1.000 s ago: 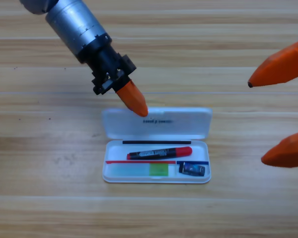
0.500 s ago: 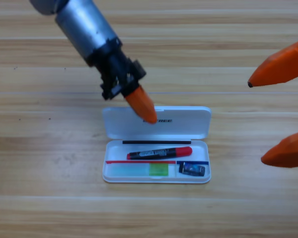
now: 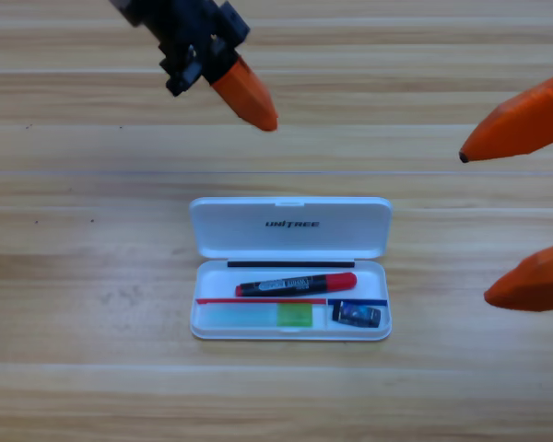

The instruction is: Clean up eraser and pencils

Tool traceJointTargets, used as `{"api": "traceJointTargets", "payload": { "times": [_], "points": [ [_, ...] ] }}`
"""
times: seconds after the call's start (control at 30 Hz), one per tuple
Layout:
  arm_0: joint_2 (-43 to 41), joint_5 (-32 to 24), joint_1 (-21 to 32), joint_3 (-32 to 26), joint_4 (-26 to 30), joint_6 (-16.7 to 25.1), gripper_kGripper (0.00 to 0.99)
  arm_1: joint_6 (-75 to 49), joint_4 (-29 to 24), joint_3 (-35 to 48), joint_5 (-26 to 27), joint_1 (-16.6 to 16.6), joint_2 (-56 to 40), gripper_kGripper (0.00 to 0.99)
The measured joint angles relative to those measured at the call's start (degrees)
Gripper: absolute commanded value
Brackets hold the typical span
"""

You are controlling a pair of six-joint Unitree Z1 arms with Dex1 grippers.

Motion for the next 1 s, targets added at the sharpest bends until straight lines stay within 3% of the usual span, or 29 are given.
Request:
{"api": "traceJointTargets", "payload": {
  "times": [0.33,0.63,0.77,1.0],
  "points": [
    [16.3,0.2,3.2,-7.4,0.0,0.0,0.0,0.0,0.0,0.0,0.0,0.0,0.0,0.99],
    [19.6,0.2,3.2,-7.6,0.0,0.5,0.0,0.0,0.0,0.0,0.0,0.0,0.2,0.99],
    [19.6,0.2,3.2,-6.4,0.0,0.9,0.0,0.0,0.0,0.0,0.0,0.0,0.3,0.99],
    [17.4,-0.3,3.1,0.5,0.0,2.9,0.0,0.0,0.0,0.0,0.0,0.0,0.6,0.99]
  ]
}}
